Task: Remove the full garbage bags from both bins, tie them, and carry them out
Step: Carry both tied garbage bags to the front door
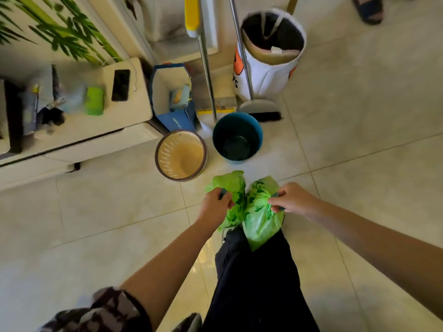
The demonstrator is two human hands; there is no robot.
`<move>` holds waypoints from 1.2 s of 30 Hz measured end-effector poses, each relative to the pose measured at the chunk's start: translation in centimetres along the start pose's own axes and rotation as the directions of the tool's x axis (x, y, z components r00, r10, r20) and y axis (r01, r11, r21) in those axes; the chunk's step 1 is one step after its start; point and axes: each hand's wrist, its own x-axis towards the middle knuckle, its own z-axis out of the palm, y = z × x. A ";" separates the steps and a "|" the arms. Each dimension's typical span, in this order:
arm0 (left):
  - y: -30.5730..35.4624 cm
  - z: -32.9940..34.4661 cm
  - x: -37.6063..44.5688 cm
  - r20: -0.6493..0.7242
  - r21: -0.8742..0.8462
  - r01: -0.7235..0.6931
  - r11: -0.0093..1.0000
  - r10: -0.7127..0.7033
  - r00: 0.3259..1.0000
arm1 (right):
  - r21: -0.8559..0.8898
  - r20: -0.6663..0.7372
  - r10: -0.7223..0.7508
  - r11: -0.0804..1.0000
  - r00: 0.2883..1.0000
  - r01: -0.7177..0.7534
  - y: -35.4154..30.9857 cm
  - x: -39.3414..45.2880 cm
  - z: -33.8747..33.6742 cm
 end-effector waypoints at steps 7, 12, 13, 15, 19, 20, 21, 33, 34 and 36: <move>6.7 2.6 -6.5 0.132 0.105 -0.158 0.982 0.144 0.981 | 0.150 -0.312 -0.016 0.987 0.950 0.066 2.3 -9.5 -3.0; 11.7 6.9 -10.9 0.262 0.131 -0.279 0.951 0.238 0.935 | 0.217 -0.500 0.040 0.973 0.865 0.080 5.6 -15.1 -5.4; 12.7 7.9 -11.5 0.284 0.136 -0.307 0.942 0.260 0.923 | 0.251 -0.533 0.069 0.965 0.843 0.080 6.4 -16.0 -6.0; 14.9 10.2 -12.6 0.318 0.151 -0.360 0.921 0.299 0.900 | 0.312 -0.595 0.120 0.946 0.794 0.091 8.1 -17.8 -7.5; 18.6 15.9 -14.2 0.372 0.195 -0.432 0.881 0.341 0.863 | 0.396 -0.687 0.205 0.910 0.698 0.123 11.5 -21.0 -10.9; 19.3 17.5 -14.7 0.388 0.212 -0.447 0.869 0.345 0.855 | 0.411 -0.704 0.220 0.901 0.675 0.135 12.5 -21.9 -11.8; 20.0 19.1 -15.3 0.404 0.230 -0.460 0.858 0.346 0.847 | 0.431 -0.717 0.237 0.890 0.656 0.150 13.4 -22.7 -12.7; 27.5 39.5 -20.0 0.507 0.244 -0.663 0.708 0.490 0.709 | 0.599 -0.773 0.455 0.753 0.443 0.273 27.3 -30.7 -21.3; 28.1 41.4 -20.4 0.532 0.252 -0.684 0.685 0.492 0.689 | 0.618 -0.767 0.482 0.732 0.424 0.286 28.6 -31.1 -22.0; 29.1 45.2 -21.3 0.590 0.258 -0.729 0.634 0.493 0.639 | 0.646 -0.756 0.531 0.701 0.383 0.303 31.1 -32.1 -23.4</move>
